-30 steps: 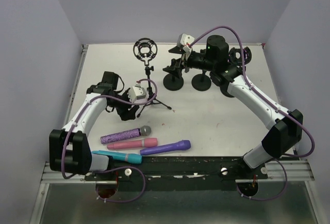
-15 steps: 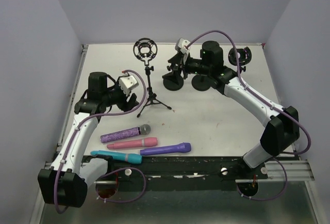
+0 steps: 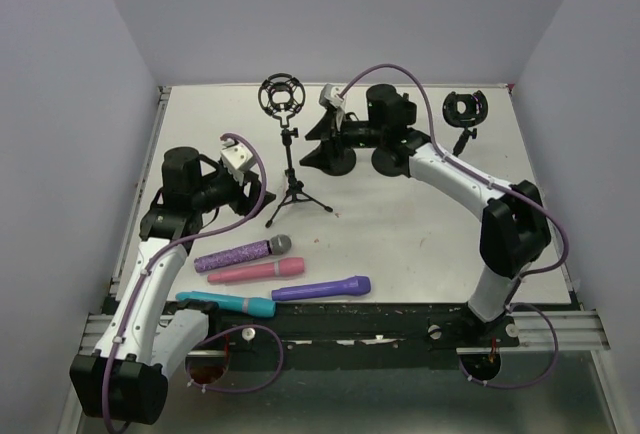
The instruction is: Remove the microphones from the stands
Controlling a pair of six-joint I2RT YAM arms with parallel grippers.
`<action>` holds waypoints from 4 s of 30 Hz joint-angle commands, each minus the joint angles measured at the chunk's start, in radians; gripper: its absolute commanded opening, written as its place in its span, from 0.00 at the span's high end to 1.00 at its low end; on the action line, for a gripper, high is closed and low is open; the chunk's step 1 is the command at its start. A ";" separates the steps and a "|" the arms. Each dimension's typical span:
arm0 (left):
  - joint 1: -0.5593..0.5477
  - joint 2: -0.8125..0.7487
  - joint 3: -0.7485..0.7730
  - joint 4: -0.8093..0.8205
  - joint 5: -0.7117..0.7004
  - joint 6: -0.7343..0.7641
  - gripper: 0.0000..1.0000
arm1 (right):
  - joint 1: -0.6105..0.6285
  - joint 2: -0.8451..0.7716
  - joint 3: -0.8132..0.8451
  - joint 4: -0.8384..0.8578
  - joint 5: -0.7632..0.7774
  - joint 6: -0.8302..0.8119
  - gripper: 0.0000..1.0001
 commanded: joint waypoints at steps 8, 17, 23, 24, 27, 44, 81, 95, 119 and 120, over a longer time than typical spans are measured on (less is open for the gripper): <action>0.006 -0.021 0.016 -0.053 -0.034 -0.014 0.27 | 0.046 0.170 0.133 0.171 -0.121 0.067 0.37; 0.009 -0.027 -0.001 -0.086 -0.074 0.092 0.27 | 0.055 0.156 0.071 0.263 -0.052 0.162 0.99; 0.011 0.059 -0.038 -0.058 -0.282 0.247 0.26 | 0.098 0.060 -0.014 0.293 0.199 0.166 0.99; 0.011 0.088 -0.032 -0.058 -0.331 0.252 0.25 | 0.112 0.038 -0.047 0.315 0.268 0.165 0.99; 0.026 0.151 -0.022 -0.064 -0.380 0.270 0.25 | 0.165 -0.019 -0.112 0.347 0.456 0.122 0.99; 0.069 0.340 -0.124 0.083 -0.511 0.313 0.28 | 0.210 -0.039 -0.095 0.235 0.790 0.160 0.99; 0.072 0.262 0.001 -0.173 -0.180 0.431 0.28 | 0.109 -0.054 -0.060 0.058 0.118 -0.057 0.20; 0.244 0.168 -0.123 0.120 0.084 0.321 0.27 | 0.103 0.044 0.121 -0.131 0.106 -0.124 0.24; 0.245 0.166 -0.084 0.126 0.078 0.266 0.27 | 0.106 -0.074 -0.198 0.350 0.272 -0.119 0.33; 0.239 0.165 -0.081 0.117 0.075 0.267 0.27 | 0.106 -0.063 -0.201 0.378 0.273 -0.120 0.37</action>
